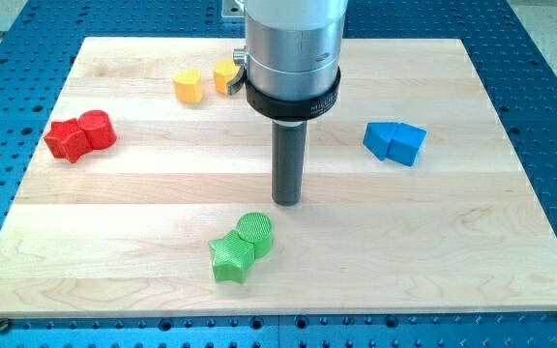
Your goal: Group up the yellow blocks and the red blocks
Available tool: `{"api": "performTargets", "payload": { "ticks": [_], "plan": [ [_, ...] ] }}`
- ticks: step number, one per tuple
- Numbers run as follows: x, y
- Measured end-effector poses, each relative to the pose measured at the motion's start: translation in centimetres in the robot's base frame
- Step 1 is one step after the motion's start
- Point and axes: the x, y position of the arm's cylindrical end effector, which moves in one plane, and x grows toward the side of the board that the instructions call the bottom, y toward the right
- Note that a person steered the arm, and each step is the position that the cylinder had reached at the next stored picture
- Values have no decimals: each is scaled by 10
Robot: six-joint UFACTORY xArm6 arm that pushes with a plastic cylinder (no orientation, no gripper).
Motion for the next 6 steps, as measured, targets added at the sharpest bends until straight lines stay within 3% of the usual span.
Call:
{"api": "performTargets", "payload": {
  "ticks": [3, 6],
  "plan": [
    [3, -19],
    [-176, 3]
  ]
}}
